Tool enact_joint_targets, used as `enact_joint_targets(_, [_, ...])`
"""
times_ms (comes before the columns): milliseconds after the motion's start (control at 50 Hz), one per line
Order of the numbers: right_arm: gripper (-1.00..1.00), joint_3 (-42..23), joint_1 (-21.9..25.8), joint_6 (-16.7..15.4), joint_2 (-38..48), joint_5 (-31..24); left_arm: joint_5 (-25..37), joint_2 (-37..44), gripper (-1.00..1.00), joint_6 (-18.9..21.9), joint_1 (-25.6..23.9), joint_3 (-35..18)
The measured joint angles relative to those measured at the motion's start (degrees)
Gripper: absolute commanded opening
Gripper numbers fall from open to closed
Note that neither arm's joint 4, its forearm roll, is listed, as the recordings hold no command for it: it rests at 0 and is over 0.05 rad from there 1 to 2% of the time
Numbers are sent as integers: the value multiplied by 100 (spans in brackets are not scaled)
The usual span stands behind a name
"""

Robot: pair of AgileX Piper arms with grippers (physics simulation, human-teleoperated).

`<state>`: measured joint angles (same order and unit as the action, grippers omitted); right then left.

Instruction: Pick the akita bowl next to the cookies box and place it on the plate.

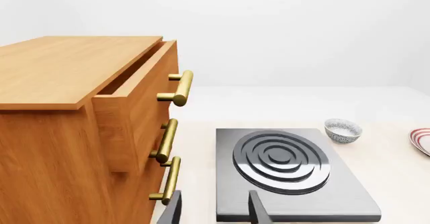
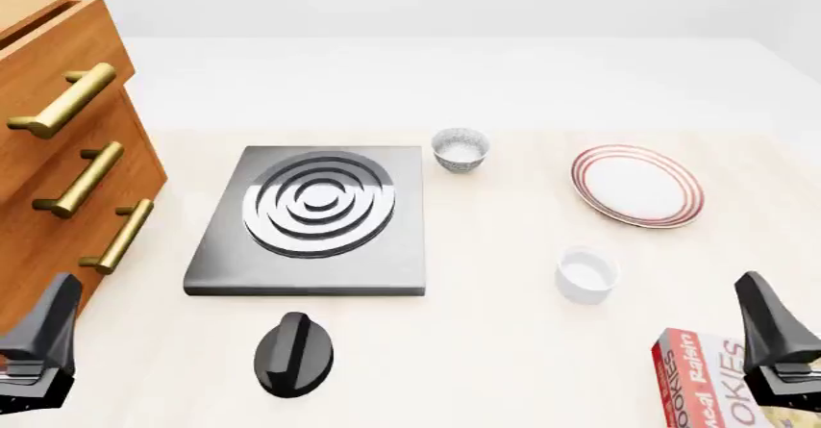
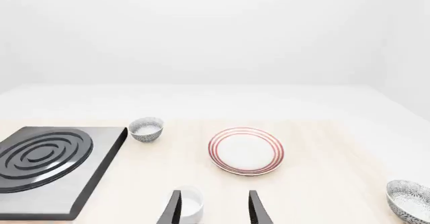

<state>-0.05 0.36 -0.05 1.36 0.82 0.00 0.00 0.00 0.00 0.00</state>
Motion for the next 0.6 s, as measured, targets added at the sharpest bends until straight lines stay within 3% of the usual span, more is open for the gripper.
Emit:
enact_joint_targets(280, [100, -173, 50, -15, 656, 253, 0, 0, 100, 0, 0, 0])
enact_joint_targets(600, [100, -1193, -209, -27, 1455, -691, 0, 0, 100, 0, 0, 0])
